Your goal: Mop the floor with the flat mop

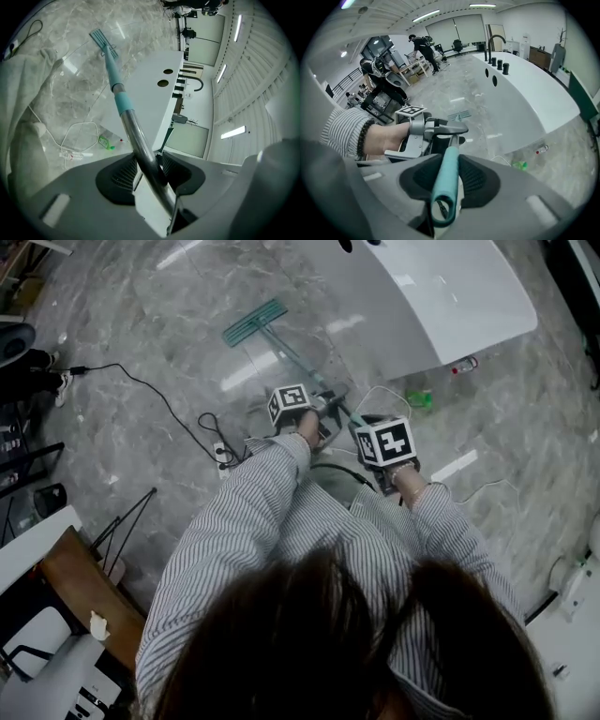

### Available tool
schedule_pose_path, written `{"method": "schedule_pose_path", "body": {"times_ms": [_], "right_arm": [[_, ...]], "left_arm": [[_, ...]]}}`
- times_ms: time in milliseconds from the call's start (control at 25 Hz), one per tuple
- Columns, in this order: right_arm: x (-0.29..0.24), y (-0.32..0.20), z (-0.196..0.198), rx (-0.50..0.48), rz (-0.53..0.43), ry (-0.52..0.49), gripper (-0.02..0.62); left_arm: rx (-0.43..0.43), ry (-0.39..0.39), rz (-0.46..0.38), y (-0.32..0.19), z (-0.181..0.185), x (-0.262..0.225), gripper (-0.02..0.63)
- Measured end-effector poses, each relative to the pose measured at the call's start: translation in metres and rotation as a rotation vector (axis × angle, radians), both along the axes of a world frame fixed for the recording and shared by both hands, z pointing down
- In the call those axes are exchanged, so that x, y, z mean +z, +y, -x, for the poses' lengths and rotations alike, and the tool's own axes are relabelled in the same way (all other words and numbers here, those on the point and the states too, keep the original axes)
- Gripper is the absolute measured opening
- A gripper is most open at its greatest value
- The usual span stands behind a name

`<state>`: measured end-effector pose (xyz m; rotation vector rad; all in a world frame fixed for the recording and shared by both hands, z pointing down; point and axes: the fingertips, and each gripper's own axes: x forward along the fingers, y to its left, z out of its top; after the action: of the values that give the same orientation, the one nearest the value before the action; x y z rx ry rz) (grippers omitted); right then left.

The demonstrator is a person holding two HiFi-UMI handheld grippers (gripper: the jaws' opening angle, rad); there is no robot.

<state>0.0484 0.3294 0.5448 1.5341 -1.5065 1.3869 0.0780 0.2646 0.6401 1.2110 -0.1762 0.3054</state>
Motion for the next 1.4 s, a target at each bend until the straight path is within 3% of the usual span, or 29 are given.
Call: {"method": "schedule_pose_path", "body": {"times_ms": [240, 600, 1400], "right_arm": [[-0.042, 0.073, -0.003, -0.004, -0.042, -0.005, 0.114], [-0.084, 0.128, 0.005, -0.010, 0.014, -0.007, 0.114], [-0.080, 0.140, 0.018, 0.012, 0.022, -0.009, 0.114]], "left_arm": [[0.122, 0.026, 0.082, 0.084, -0.005, -0.038, 0.172], [0.177, 0.077, 0.171, 0.149, 0.002, -0.079, 0.172], [0.255, 0.092, 0.172, 0.164, 0.013, -0.077, 0.175]]}}
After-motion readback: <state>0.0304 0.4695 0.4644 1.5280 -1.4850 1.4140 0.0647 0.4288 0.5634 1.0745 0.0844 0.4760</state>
